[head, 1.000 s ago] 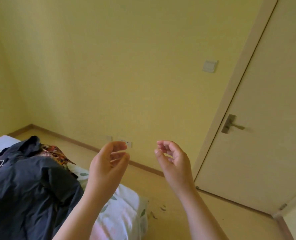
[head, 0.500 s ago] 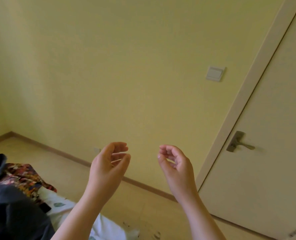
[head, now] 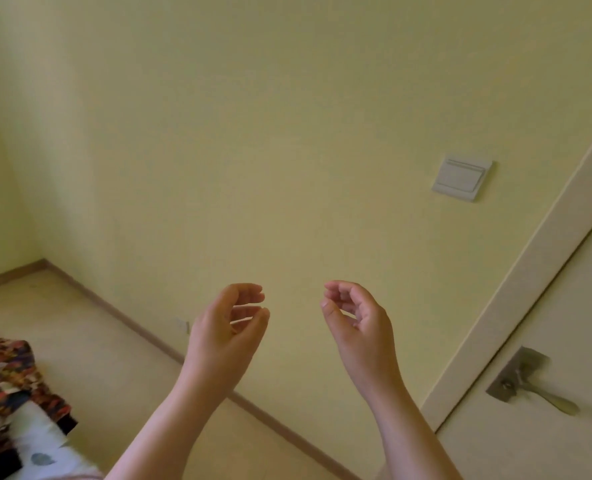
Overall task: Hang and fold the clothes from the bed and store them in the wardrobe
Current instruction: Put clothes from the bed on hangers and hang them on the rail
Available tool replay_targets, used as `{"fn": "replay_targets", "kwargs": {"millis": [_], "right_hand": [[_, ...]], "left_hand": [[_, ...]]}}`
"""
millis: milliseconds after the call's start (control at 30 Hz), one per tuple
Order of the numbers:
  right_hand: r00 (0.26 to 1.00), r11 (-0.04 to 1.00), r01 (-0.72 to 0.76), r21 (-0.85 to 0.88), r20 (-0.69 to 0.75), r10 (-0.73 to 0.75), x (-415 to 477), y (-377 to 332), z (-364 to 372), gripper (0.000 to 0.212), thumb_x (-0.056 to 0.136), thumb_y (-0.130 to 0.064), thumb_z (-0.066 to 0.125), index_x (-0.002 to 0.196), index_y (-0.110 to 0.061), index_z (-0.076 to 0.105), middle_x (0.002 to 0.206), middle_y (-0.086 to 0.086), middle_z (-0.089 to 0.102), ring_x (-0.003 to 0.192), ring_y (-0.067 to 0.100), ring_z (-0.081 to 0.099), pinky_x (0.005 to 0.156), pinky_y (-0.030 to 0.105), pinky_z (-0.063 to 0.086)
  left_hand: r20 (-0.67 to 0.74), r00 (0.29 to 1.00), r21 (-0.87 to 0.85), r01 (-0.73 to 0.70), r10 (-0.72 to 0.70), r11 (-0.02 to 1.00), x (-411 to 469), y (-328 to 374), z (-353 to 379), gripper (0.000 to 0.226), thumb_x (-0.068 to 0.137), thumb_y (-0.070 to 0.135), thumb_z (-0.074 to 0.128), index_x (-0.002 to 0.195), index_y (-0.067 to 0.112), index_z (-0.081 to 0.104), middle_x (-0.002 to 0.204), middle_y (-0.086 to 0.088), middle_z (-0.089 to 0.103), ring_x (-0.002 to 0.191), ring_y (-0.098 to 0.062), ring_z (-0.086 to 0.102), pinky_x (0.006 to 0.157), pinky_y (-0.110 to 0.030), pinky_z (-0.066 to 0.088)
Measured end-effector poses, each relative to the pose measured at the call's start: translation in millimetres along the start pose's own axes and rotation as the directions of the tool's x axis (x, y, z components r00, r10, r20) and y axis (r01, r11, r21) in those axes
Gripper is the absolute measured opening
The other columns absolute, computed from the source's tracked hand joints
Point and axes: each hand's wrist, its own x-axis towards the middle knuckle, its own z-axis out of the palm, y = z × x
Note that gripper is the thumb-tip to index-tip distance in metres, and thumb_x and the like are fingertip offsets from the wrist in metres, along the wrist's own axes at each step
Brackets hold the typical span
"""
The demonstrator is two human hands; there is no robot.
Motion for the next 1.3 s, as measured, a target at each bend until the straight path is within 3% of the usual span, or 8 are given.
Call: {"fn": "replay_targets", "kwargs": {"millis": [267, 567, 800, 1000, 1133, 1300], "right_hand": [[0.977, 0.995, 0.036, 0.093, 0.204, -0.054, 103, 41, 60, 0.018, 0.091, -0.015, 0.065, 0.107, -0.022, 0.066, 0.103, -0.013, 0.069, 0.096, -0.001, 0.063, 0.075, 0.008, 0.046], [0.894, 0.981, 0.02, 0.192, 0.436, -0.104, 189, 57, 176, 0.016, 0.091, -0.016, 0.065, 0.105, -0.025, 0.067, 0.099, -0.013, 0.07, 0.095, -0.001, 0.064, 0.073, 0.008, 0.048], [0.77, 0.962, -0.026, 0.273, 0.618, -0.155, 235, 73, 263, 0.015, 0.091, -0.017, 0.065, 0.104, -0.026, 0.067, 0.098, -0.013, 0.07, 0.095, -0.001, 0.064, 0.074, 0.008, 0.048], [0.604, 0.94, -0.037, 0.341, 0.756, -0.25, 281, 85, 332, 0.016, 0.092, -0.017, 0.065, 0.103, -0.028, 0.066, 0.095, -0.011, 0.07, 0.092, -0.001, 0.064, 0.075, 0.01, 0.05], [0.501, 0.926, -0.049, 0.374, 0.811, -0.301, 301, 88, 376, 0.016, 0.091, -0.018, 0.065, 0.101, -0.031, 0.065, 0.096, -0.011, 0.069, 0.091, -0.002, 0.064, 0.074, 0.009, 0.049], [0.368, 0.918, -0.09, 0.386, 0.87, -0.329, 303, 91, 433, 0.014, 0.091, -0.015, 0.066, 0.098, -0.028, 0.067, 0.089, -0.007, 0.07, 0.086, 0.0, 0.065, 0.071, 0.01, 0.049]], "left_hand": [[-0.215, 0.976, 0.031, 0.041, -0.033, 0.999, 83, -38, -2, 0.025, 0.087, 0.014, 0.067, 0.101, 0.034, 0.064, 0.099, 0.019, 0.07, 0.086, 0.004, 0.066, 0.064, -0.008, 0.048], [-0.457, 0.889, 0.113, 0.093, -0.031, 0.989, 166, -72, -59, 0.023, 0.087, 0.011, 0.067, 0.103, 0.028, 0.064, 0.1, 0.013, 0.068, 0.087, 0.005, 0.064, 0.065, -0.007, 0.049], [-0.619, 0.783, 0.191, 0.223, -0.059, 0.956, 200, -104, -96, 0.024, 0.088, 0.011, 0.067, 0.102, 0.03, 0.063, 0.099, 0.011, 0.068, 0.085, 0.007, 0.064, 0.065, -0.007, 0.049], [-0.761, 0.646, 0.21, 0.329, -0.057, 0.921, 244, -123, -109, 0.021, 0.087, 0.012, 0.068, 0.105, 0.023, 0.065, 0.098, 0.008, 0.069, 0.086, 0.0, 0.066, 0.072, -0.017, 0.056], [-0.816, 0.576, 0.239, 0.402, -0.041, 0.884, 263, -134, -122, 0.024, 0.087, 0.014, 0.069, 0.102, 0.032, 0.063, 0.096, 0.012, 0.069, 0.087, 0.003, 0.066, 0.067, -0.011, 0.051], [-0.89, 0.451, 0.196, 0.5, -0.06, 0.844, 268, -153, -148, 0.025, 0.086, 0.015, 0.07, 0.099, 0.035, 0.062, 0.095, 0.015, 0.069, 0.086, 0.002, 0.067, 0.069, -0.015, 0.052]]}}
